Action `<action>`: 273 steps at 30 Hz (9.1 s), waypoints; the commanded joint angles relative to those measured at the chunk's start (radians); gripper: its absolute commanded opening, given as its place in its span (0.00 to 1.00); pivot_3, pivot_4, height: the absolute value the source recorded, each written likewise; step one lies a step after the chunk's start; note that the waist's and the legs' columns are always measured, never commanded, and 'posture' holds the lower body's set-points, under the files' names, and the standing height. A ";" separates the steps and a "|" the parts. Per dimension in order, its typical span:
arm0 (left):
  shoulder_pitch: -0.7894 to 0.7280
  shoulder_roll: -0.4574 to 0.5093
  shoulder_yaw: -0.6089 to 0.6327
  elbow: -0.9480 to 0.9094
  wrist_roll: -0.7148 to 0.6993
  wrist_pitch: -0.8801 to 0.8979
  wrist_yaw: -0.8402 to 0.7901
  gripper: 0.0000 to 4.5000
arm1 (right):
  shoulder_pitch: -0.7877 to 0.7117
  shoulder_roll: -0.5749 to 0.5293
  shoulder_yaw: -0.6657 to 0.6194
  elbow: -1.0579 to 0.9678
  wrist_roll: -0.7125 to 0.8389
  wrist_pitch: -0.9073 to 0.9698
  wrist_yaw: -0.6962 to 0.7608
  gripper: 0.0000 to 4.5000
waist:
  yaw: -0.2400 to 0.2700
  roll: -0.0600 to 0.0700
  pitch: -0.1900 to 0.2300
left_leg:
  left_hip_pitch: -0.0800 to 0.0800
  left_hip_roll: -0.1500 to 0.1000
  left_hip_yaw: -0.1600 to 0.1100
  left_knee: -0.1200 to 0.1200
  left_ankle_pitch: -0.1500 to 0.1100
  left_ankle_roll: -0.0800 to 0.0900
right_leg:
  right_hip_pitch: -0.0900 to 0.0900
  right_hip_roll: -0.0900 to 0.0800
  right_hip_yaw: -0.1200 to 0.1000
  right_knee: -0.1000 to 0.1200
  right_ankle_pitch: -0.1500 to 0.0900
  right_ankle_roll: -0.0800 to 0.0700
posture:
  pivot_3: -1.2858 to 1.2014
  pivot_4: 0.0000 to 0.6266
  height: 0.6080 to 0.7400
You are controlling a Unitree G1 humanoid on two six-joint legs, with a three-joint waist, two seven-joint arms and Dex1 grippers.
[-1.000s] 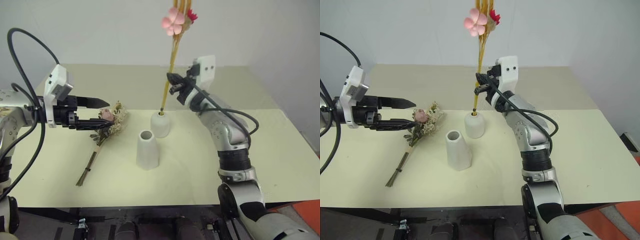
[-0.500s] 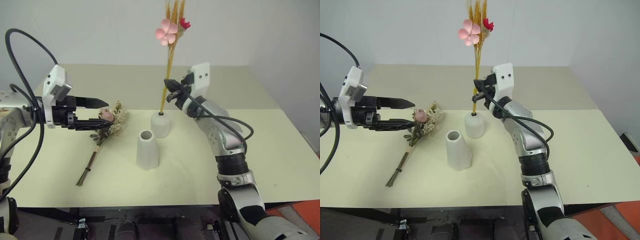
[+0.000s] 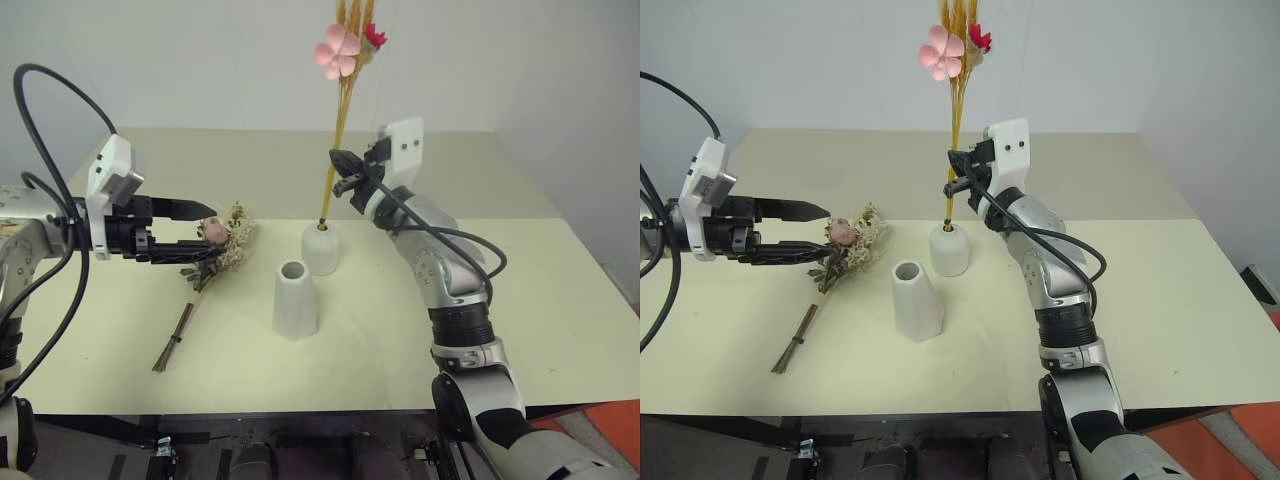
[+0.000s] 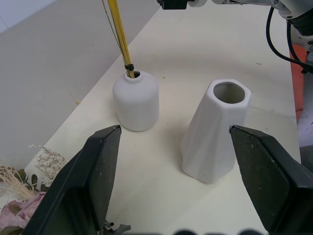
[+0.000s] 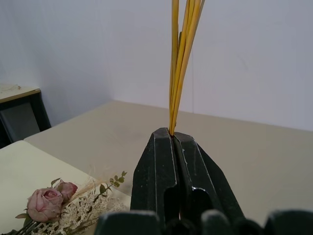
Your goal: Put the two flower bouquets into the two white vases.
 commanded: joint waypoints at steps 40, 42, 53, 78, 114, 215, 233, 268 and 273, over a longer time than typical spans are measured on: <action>-0.011 0.021 0.037 -0.017 -0.010 -0.012 -0.004 0.85 | 0.008 -0.027 0.031 0.010 -0.088 -0.152 0.029 0.00 | 0.000 0.000 0.000 | 0.003 0.000 0.000 0.000 0.000 0.000 | 0.001 0.000 0.000 0.001 -0.001 0.000 | 0.52 0.24 1.00; -0.010 0.021 0.038 -0.019 -0.011 -0.011 -0.004 0.85 | 0.005 -0.027 0.030 0.009 -0.088 -0.153 0.031 0.00 | -0.001 0.000 0.000 | 0.003 0.000 0.000 0.000 0.000 0.000 | 0.001 0.000 0.000 0.001 -0.001 0.000 | 0.52 0.24 1.00; -0.006 0.025 0.042 -0.022 -0.011 -0.008 -0.002 0.85 | 0.026 -0.015 0.043 0.005 -0.087 -0.152 0.038 0.00 | -0.001 0.000 0.000 | 0.003 0.000 0.000 0.000 0.000 0.000 | 0.001 0.000 0.000 0.001 -0.001 0.000 | 0.52 0.24 1.00; 0.044 0.038 0.077 -0.031 -0.011 0.013 0.032 0.85 | 0.177 -0.053 0.089 -0.116 -0.110 -0.170 0.116 0.72 | -0.001 0.000 0.000 | 0.002 0.000 0.000 0.000 0.000 0.000 | 0.001 0.000 0.000 0.001 -0.001 0.000 | 0.52 0.24 1.00; -0.124 -0.032 -0.510 -0.017 0.326 0.555 0.401 0.85 | 0.212 -0.712 -0.130 -0.472 0.423 0.321 0.621 0.99 | 0.016 -0.001 0.000 | 0.003 -0.001 0.000 0.000 0.000 0.000 | 0.002 0.000 0.001 0.001 -0.006 0.006 | 0.52 0.24 1.00; -0.150 -0.572 -0.013 0.033 -0.217 -0.042 0.203 0.02 | 0.470 -0.750 -0.237 -0.565 0.442 0.255 0.486 1.00 | 0.027 -0.002 0.000 | 0.013 -0.003 0.000 0.001 0.000 -0.001 | 0.017 -0.002 0.000 -0.005 -0.005 0.009 | 0.52 0.24 1.00; -0.042 -0.562 -0.075 -0.012 -0.147 -0.065 0.185 0.02 | 0.480 -0.751 -0.244 -0.571 0.447 0.261 0.478 1.00 | 0.026 -0.002 0.000 | 0.013 -0.003 0.000 0.001 0.000 -0.001 | 0.017 -0.002 0.000 -0.006 -0.005 0.009 | 0.52 0.24 1.00; 0.036 -0.480 -0.048 -0.051 -0.128 -0.062 0.184 0.45 | 0.450 -0.746 -0.223 -0.544 0.430 0.243 0.478 1.00 | 0.024 -0.002 0.000 | 0.012 -0.002 0.000 0.000 0.000 -0.001 | 0.017 -0.002 0.000 -0.009 -0.005 0.009 | 0.52 0.24 1.00; 0.140 -0.343 0.036 -0.101 -0.157 -0.041 0.142 0.82 | 0.458 -0.750 -0.222 -0.538 0.425 0.237 0.489 1.00 | 0.022 -0.002 0.000 | 0.012 -0.002 0.000 -0.002 0.000 0.000 | 0.016 -0.002 0.000 -0.011 -0.005 0.008 | 0.52 0.24 1.00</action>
